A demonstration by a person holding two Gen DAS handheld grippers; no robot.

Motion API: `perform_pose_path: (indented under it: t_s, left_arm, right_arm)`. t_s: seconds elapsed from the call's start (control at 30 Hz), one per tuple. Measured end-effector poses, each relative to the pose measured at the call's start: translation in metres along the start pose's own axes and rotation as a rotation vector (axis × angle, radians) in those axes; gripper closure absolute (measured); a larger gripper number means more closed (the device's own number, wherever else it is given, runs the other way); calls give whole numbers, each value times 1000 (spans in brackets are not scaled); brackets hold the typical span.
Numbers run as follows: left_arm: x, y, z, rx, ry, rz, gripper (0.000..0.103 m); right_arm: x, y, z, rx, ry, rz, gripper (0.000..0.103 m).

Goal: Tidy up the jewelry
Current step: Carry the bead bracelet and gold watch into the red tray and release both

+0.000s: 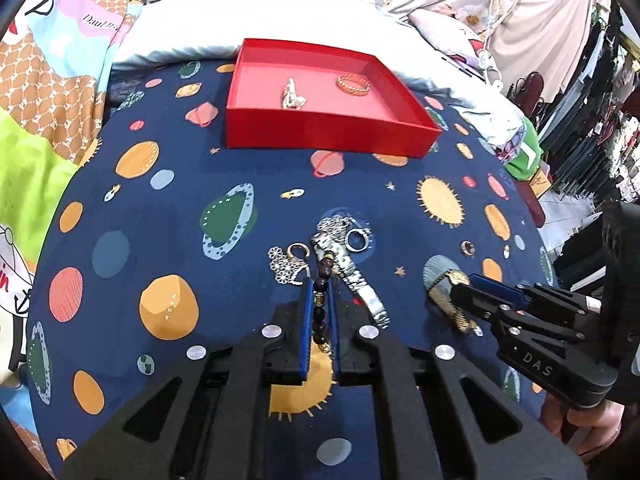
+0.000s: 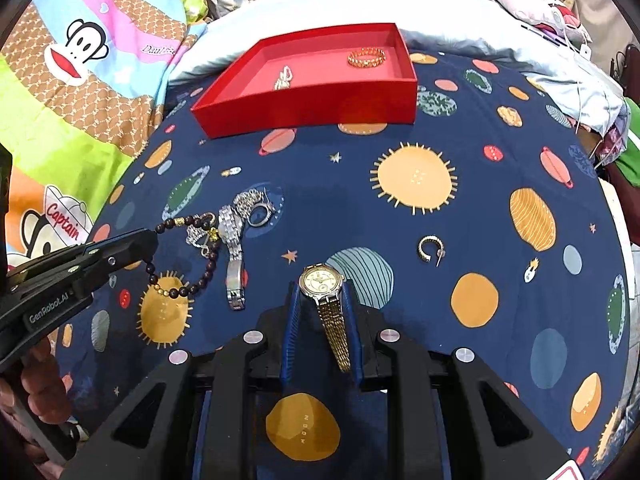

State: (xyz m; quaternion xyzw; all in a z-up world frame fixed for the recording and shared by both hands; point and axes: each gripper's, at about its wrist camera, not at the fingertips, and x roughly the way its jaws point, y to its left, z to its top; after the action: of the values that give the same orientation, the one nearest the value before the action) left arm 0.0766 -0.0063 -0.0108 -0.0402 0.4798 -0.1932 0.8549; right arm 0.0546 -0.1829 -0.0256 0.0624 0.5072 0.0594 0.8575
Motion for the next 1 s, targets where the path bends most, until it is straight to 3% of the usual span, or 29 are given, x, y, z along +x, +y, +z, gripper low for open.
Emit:
perform_pose_path:
  t_s: [0.23,0.33,0.4,0.57,0.6,0.67,0.73,0.9,1.0]
  left_arm:
    - [-19,-11,8,17,-35,-23,97]
    - [-28,-14,13,20,-55,-36,97]
    - [-34,-15,16,24,-65,-42,97]
    - [-40,-16,20,31,-84,-29,97]
    - [-40,-15,20,30,-83,-26,97]
    - [-39,-13,19,24,-76,-24,97]
    - [-37,-13,19,21,-70,-22,97]
    - [-35,-14,17,24,-61,-24,96]
    - [-34,-15,17,28,-59,-23,96]
  right_arm:
    - [-15,2,6,-2,-39,14,85]
    - [-19,3,9,-2,-47,23,93]
    - [-20,4,10,-8,-49,25,103]
    - [-14,2,7,-11,-34,16,103]
    - [-12,2,5,-14,-24,20,102]
    - [-9,0,2,-15,-18,4,91]
    - [-6,-1,0,-16,-16,1,58]
    - [12,1,-2,-16,15,-11,56]
    - [25,3,-3,-19,37,-19,62]
